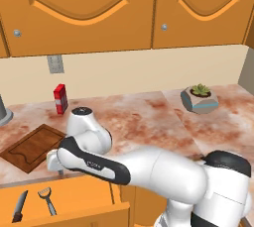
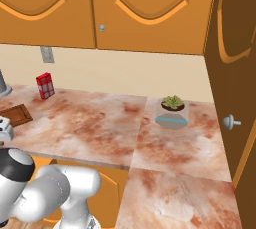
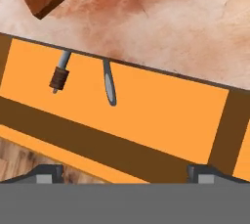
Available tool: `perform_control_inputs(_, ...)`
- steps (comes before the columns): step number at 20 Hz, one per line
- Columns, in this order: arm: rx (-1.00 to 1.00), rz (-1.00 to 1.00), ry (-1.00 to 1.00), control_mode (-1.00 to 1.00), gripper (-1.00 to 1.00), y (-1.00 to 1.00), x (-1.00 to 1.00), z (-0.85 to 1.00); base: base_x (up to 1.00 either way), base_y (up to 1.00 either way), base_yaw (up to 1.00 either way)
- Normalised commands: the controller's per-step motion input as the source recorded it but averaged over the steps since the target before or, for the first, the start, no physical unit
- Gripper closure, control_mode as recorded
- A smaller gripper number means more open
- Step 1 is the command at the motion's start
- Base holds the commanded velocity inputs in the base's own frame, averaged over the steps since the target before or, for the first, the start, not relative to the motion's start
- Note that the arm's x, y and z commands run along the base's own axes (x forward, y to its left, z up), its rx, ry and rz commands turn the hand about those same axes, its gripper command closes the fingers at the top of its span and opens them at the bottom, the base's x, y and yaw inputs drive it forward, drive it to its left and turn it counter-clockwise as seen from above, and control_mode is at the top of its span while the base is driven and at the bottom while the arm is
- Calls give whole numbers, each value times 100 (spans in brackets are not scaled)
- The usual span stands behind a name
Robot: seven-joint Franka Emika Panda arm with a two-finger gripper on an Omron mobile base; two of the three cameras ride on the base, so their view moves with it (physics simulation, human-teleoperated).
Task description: Open the drawer on the left and place the cutting tools on the cutting board.
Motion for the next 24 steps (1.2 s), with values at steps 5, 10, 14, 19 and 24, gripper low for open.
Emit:
perform_control_inputs(5,-10,-12,14,-100,-100,3,-1,-46,0,0,0)
perform_control_inputs(10,0,-2,19,-100,-100,0,-7,-52,0,0,0)
perform_control_inputs(14,0,0,7,-100,-100,0,-20,-49,0,0,0)
perform_control_inputs(19,0,0,-2,-100,-100,0,-44,-23,0,0,0)
perform_control_inputs(24,-1,0,-1,-100,-100,0,-29,-29,0,0,0)
